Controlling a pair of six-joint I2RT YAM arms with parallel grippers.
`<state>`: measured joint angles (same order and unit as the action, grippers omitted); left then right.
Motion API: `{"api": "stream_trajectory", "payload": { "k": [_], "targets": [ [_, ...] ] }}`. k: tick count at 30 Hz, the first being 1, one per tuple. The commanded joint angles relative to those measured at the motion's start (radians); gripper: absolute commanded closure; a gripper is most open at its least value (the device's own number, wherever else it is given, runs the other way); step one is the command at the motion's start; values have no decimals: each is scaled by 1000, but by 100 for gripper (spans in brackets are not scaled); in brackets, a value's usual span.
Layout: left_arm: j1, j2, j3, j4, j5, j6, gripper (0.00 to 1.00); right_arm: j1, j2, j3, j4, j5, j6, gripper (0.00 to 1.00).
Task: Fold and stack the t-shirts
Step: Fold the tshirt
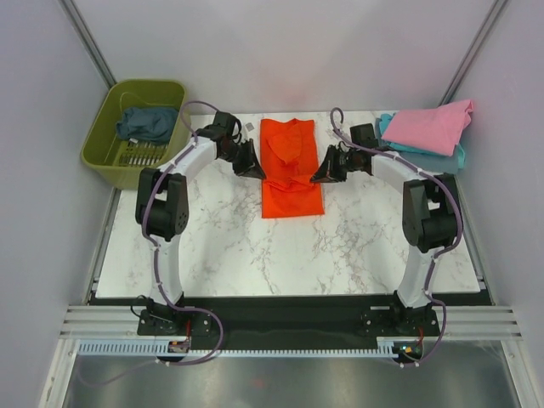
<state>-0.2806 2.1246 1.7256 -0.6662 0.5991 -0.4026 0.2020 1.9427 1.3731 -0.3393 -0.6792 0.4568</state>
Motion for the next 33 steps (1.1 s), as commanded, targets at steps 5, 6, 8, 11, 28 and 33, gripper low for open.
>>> {"api": "stream_trajectory", "payload": {
  "k": [5, 6, 8, 11, 28, 33],
  "targets": [
    [17, 47, 104, 30, -35, 54, 98, -13, 77, 142, 39, 13, -24, 100],
    [21, 61, 115, 28, -39, 56, 98, -13, 85, 155, 39, 20, -26, 100],
    [23, 75, 152, 30, -48, 64, 98, -16, 108, 187, 39, 26, -29, 100],
    [23, 109, 206, 34, -65, 70, 98, -16, 136, 222, 43, 36, -32, 100],
    [21, 209, 339, 83, -209, 128, 98, -16, 252, 307, 75, 63, -56, 100],
    [17, 204, 370, 97, -262, 133, 67, -16, 259, 342, 79, 101, -56, 88]
  ]
}}
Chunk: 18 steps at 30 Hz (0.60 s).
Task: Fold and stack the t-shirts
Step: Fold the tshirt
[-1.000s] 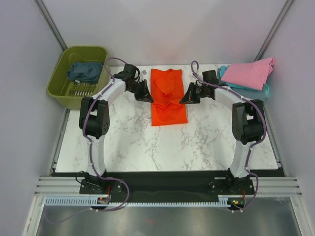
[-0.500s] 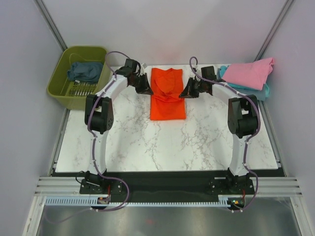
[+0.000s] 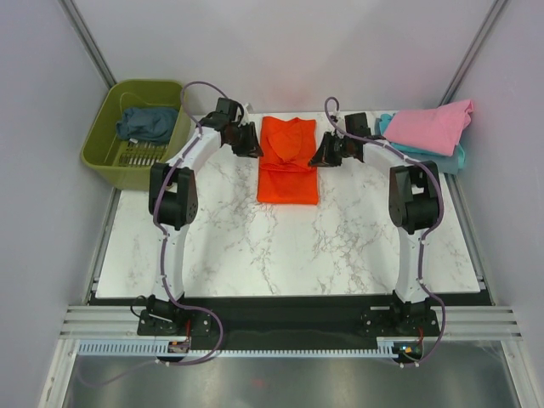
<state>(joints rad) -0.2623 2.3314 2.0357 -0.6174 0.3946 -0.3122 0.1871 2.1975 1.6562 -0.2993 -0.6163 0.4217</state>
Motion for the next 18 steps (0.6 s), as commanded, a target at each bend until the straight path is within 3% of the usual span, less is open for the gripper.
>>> {"api": "stream_trajectory", "payload": {
  "k": [1, 2, 4, 5, 9, 18],
  "targets": [
    [-3, -9, 70, 47, -68, 56, 58, -2, 1, 66, 37, 44, -27, 65],
    [-9, -17, 78, 39, -89, 64, 39, -2, -14, 79, 37, 50, -40, 56],
    [-14, -50, 95, 27, -92, 100, 27, -5, -36, 88, 26, 69, -47, 44],
    [-14, -63, 93, 22, -88, 101, 24, -6, -63, 86, 10, 70, -54, 43],
    [-9, -174, -3, -31, -80, 82, 20, -21, -149, 19, -20, 75, -64, 38],
    [5, -310, -371, -82, 131, -14, 22, -46, -297, -283, -38, -34, -28, 36]
  ]
}}
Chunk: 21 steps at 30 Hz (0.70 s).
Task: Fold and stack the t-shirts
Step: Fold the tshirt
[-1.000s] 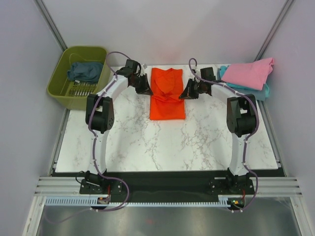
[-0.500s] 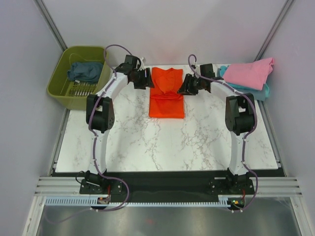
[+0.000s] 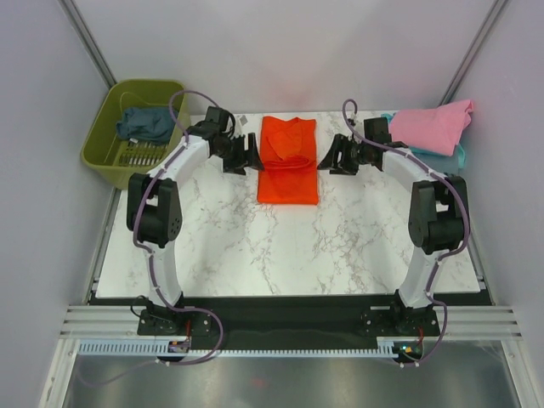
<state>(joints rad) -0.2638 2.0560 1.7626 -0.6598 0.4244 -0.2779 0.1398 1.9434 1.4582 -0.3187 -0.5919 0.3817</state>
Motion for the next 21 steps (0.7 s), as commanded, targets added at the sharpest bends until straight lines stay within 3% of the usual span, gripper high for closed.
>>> {"api": "stream_trajectory", "payload": {
  "k": [1, 12, 21],
  "targets": [
    [8, -34, -116, -41, 123, -55, 22, 1, -50, -108, -19, -62, 23, 35],
    [20, 15, -253, 0, 212, -135, 22, 3, -20, -263, 12, -134, 92, 30],
    [21, 78, -256, 58, 243, -181, 23, 4, 28, -308, 46, -154, 128, 31]
  ]
}}
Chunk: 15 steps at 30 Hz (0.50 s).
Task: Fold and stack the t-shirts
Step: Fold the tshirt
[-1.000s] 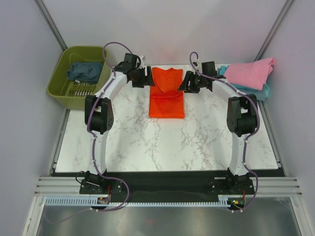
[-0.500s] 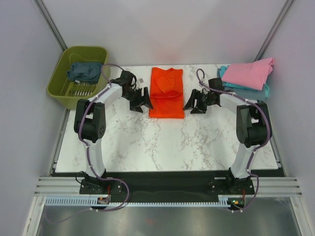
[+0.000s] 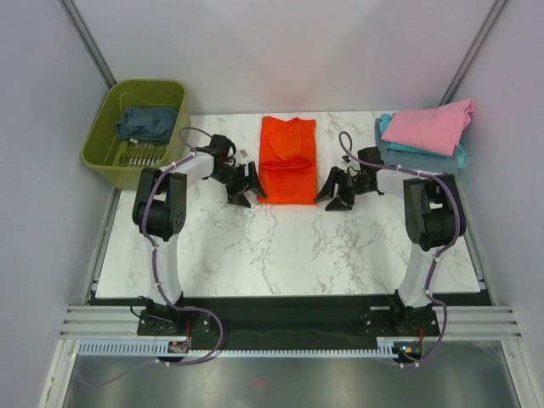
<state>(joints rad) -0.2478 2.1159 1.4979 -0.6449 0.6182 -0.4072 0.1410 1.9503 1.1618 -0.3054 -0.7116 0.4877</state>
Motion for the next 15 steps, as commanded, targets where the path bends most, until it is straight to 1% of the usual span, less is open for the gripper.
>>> {"api": "stream_trajectory", "payload": {
  "k": [1, 8, 15],
  "targets": [
    [5, 32, 10, 45, 49, -51, 23, 3, 33, -14, 34, -37, 25, 31],
    [4, 70, 50, 62, 49, -61, 26, 14, 81, 16, 66, -54, 48, 35],
    [4, 75, 36, 62, 63, -65, 28, 32, 105, 36, 83, -66, 66, 37]
  ]
}}
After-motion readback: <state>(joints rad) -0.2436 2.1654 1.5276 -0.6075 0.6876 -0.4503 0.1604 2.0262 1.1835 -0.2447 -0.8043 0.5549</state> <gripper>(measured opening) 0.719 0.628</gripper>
